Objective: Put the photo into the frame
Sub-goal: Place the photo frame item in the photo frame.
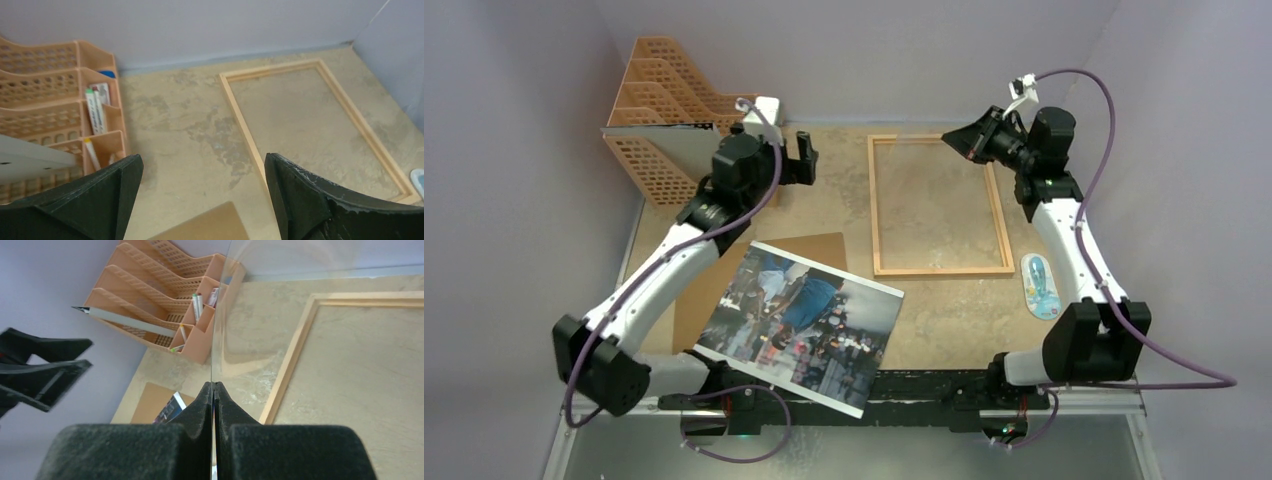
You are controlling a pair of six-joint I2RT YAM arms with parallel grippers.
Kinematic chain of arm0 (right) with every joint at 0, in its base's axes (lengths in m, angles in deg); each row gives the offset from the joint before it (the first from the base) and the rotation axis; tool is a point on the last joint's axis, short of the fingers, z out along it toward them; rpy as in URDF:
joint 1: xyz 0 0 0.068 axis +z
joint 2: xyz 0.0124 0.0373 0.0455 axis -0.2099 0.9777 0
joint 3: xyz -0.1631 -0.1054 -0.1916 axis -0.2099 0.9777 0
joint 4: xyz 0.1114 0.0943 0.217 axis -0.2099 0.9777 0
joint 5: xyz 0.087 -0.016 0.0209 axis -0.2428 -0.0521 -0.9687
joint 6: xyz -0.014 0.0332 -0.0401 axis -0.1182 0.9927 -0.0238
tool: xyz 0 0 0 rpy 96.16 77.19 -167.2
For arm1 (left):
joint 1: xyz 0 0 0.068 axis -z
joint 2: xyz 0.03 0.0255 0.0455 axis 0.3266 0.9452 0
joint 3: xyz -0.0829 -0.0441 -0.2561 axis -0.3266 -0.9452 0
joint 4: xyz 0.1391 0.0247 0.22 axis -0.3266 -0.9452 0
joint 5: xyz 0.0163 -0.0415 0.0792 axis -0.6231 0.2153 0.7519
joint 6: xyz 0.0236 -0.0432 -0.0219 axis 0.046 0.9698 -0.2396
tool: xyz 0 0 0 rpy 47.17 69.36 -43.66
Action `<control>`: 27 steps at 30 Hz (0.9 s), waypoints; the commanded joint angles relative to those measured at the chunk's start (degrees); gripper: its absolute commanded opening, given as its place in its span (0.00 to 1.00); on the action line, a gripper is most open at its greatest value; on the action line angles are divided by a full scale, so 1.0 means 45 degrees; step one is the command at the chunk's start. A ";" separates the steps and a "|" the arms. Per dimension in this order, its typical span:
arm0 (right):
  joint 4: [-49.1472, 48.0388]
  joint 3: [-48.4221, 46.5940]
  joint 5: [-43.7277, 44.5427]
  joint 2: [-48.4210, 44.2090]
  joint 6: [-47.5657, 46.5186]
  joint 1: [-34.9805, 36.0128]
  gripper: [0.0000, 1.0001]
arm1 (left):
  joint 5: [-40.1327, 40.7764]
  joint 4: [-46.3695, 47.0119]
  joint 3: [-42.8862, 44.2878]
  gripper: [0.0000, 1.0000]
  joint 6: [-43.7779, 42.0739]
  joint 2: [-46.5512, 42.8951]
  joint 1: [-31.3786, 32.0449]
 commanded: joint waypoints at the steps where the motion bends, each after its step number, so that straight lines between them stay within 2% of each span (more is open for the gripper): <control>1: 0.1335 -0.1248 0.0295 0.0433 -0.0888 -0.0031 0.00 | -0.1116 0.1625 -0.0304 0.93 0.1621 0.2010 0.0021; 3: 0.2484 -0.2148 0.0614 0.0837 -0.1539 -0.0031 0.00 | -0.1301 0.1582 0.0069 0.87 0.2250 0.3058 0.0021; 6: 0.3868 -0.3312 0.1245 0.1532 -0.2361 -0.0031 0.00 | -0.2492 0.3402 -0.0122 0.83 0.3287 0.4426 0.0021; 9: 0.4682 -0.4082 0.1885 0.1940 -0.2762 -0.0031 0.00 | -0.3661 0.4159 0.0317 0.79 0.4425 0.6067 0.0038; 14: 0.5567 -0.5072 0.2560 0.2223 -0.2914 -0.0031 0.00 | -0.5138 0.5136 0.1079 0.78 0.5539 0.8410 0.0253; 18: 0.6028 -0.5507 0.3219 0.2114 -0.2976 -0.0031 0.00 | -0.5092 0.4439 0.1978 0.76 0.5586 0.9827 0.0616; 22: 0.6010 -0.5369 0.3346 0.1738 -0.2937 -0.0031 0.00 | -0.5325 0.3621 0.2801 0.65 0.5564 1.1164 0.0794; 25: 0.5957 -0.5150 0.3209 0.1560 -0.2938 -0.0031 0.00 | -0.5080 0.3595 0.2759 0.60 0.5564 1.1487 0.0913; 27: 0.5913 -0.5005 0.3062 0.1531 -0.2932 -0.0031 0.00 | -0.4832 0.3326 0.2859 0.54 0.5496 1.1674 0.0948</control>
